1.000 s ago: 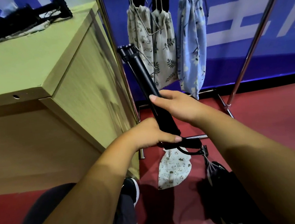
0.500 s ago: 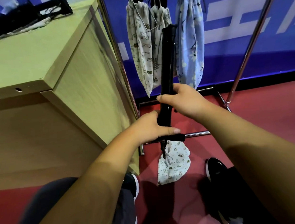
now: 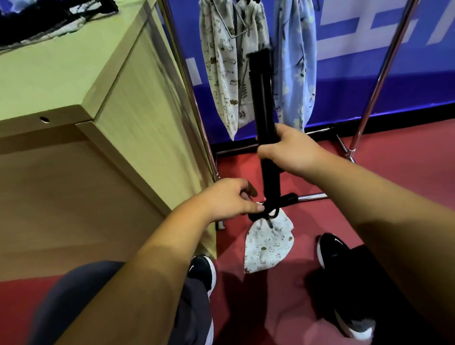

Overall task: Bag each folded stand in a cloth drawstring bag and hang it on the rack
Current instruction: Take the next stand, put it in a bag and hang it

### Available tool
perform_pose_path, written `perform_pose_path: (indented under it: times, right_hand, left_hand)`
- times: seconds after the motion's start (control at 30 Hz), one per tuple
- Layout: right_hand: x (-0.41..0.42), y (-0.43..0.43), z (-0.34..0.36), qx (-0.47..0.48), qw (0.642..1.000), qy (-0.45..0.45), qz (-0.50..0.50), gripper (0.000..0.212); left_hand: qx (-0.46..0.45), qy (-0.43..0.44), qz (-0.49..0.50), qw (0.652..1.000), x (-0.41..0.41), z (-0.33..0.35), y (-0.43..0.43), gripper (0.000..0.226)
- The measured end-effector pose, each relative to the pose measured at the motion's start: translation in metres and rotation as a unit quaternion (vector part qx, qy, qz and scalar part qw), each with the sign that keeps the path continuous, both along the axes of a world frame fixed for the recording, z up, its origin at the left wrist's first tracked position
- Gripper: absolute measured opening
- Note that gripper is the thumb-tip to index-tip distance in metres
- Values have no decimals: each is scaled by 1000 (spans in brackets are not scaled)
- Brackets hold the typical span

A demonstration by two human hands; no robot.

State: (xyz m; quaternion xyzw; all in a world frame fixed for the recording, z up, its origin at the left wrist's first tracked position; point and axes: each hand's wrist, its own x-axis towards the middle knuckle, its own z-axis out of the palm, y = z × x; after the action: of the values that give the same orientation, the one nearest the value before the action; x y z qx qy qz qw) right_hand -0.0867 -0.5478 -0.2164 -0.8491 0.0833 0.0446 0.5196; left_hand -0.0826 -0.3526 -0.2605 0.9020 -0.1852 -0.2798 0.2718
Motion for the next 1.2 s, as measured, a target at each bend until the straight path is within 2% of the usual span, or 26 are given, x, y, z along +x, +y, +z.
perform_pose_path:
  times: [0.07,0.13,0.23,0.3,0.4,0.43,0.5,0.57,0.6,0.67,0.7,0.77,0.8,0.87,0.93,0.97,1.03,1.13,1.2]
  right_hand:
    - [-4,-1,-6,-49,999,18,8,24]
    - [-4,-4,-14,-85,996,34,13,28]
    - [-2,-11,-23,-83,995,49,20,38]
    - [1,-15,-29,-100,994,33,26,40]
    - [-2,-18,-27,-95,995,15,22,25]
    - [-4,-18,-25,-103,994,24,24,27]
    - [-7,-20,-19,-101,987,121,31,43]
    - [-14,-21,-13,-72,960,264,66,53]
    - [-16,-22,-12,-64,947,302,92,54]
    - [-18,-19,-10,-41,959,259,103,44]
    - [-17,-20,-11,-41,976,190,98,34]
    - [-11,-26,-14,-136,986,16,95,16]
    - [-8,-28,-18,-192,975,-48,103,13]
    - [-7,-32,-29,-285,941,-73,167,27]
    - [-11,-34,-44,-383,888,15,254,58]
    - [-14,-34,-50,-434,852,68,284,66]
    - [-21,-33,-62,-498,795,143,314,60]
    - [-23,-31,-68,-503,796,179,284,30]
    - [-23,-34,-72,-498,802,201,262,25]
  left_hand:
    - [30,-4,-4,1000,-3,-11,-1,36]
    - [32,4,5,999,-5,-21,-2,60]
    - [22,20,-5,1000,-9,-32,-5,85]
    - [-1,38,-9,999,-10,-41,-12,80]
    - [-16,-4,32,999,-5,-52,-22,49]
    - [-17,-18,43,999,-2,-54,-23,46]
    - [2,-31,39,999,4,-58,-26,45]
    - [49,-43,17,998,8,-62,-27,39]
    - [69,-45,7,997,9,-65,-28,36]
    - [110,-48,-11,993,9,-67,-31,37]
    - [126,-48,-23,991,10,-67,-33,38]
    - [140,-44,-42,988,13,-69,-37,37]
    - [147,-48,-49,987,14,-68,-39,36]
    - [163,-62,-70,982,16,-66,-44,38]
    - [165,-74,-99,979,17,-64,-51,46]
    - [170,-79,-117,975,19,-62,-54,46]
    - [194,-89,-164,963,20,-55,-63,41]
    - [215,-104,-199,950,19,-50,-74,41]
    - [227,-132,-198,944,17,-51,-79,39]
